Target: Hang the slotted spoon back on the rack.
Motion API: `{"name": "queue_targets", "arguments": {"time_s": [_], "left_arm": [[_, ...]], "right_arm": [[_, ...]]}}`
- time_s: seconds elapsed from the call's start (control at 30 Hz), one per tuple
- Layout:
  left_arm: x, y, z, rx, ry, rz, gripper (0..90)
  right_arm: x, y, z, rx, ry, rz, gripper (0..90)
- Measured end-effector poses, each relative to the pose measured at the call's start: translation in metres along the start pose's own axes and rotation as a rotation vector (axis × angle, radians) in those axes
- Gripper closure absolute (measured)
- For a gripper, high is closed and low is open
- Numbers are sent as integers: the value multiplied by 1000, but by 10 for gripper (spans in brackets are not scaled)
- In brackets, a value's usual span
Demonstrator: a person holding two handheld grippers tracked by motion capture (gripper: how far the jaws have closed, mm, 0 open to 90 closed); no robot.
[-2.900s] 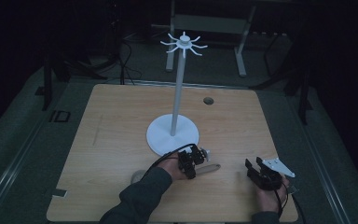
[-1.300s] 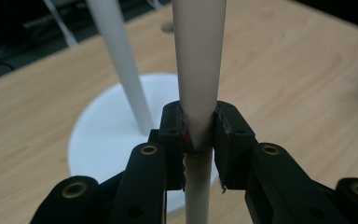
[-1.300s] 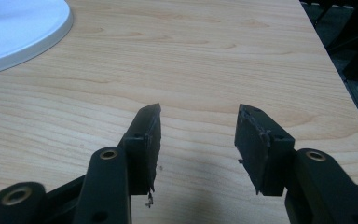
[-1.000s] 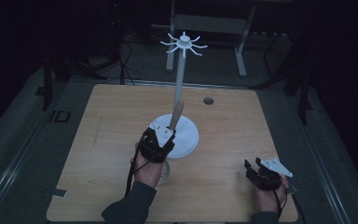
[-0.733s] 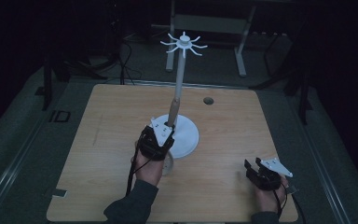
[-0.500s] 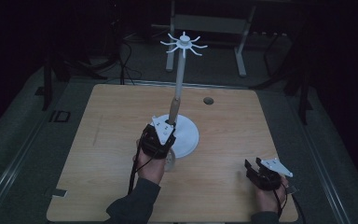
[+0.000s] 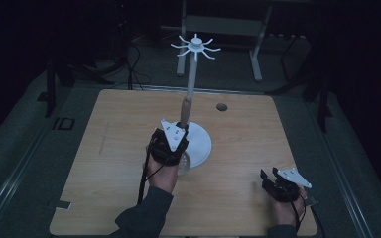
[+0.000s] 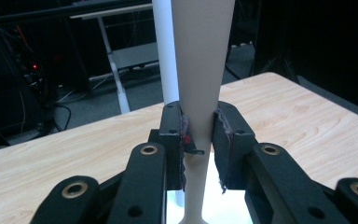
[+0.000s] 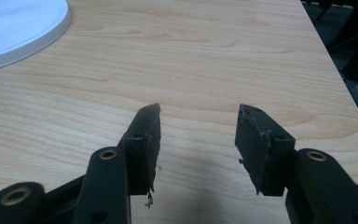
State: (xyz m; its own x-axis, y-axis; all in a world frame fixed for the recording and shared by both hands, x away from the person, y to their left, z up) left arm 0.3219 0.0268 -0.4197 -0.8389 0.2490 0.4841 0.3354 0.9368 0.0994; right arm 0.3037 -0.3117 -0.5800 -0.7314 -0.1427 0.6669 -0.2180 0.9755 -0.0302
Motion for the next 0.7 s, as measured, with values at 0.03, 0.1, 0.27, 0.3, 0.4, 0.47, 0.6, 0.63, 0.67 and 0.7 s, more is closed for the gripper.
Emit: {"name": "queue_targets", "arguments": {"time_s": [0.03,0.1,0.27,0.3,0.4,0.47,0.6,0.63,0.67,0.7], "left_arm": [[0,0,-2,2,-5,-1,749],[1,-2,-4,3,-11,-2,748],[2,-3,-10,3,-21,-9,748],[3,-3,-11,5,-23,-9,748],[4,-3,-15,8,-28,-10,748],[5,-2,-18,9,-31,-13,748],[7,-1,-23,8,-35,-16,748],[8,-1,-24,8,-35,-18,748],[8,0,-25,11,-36,-18,748],[9,0,-27,13,-38,-21,748]], "right_arm": [[0,0,0,0,1,0,498],[0,0,0,0,2,0,498],[0,0,0,0,1,0,498],[0,0,0,0,1,0,498],[0,0,0,0,3,-1,498],[0,0,0,0,3,-1,497],[0,0,0,2,2,1,497],[0,0,0,1,3,0,497],[0,0,0,1,3,0,497],[0,0,0,2,3,0,494]]}}
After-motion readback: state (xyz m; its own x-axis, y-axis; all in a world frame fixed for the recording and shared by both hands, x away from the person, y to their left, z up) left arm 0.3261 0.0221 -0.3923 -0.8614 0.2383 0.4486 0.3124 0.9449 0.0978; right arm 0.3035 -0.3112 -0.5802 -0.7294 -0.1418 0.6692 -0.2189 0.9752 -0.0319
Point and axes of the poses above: each handheld gripper's, and its own axes: x roughly backward along the jaws, z roughly out of its underside, y roughly to its left, the point moved 4 cm from there along -x, roughly forward along the jaws, and after that the axes turned 11 degrees about y, right-handed, at the moved point
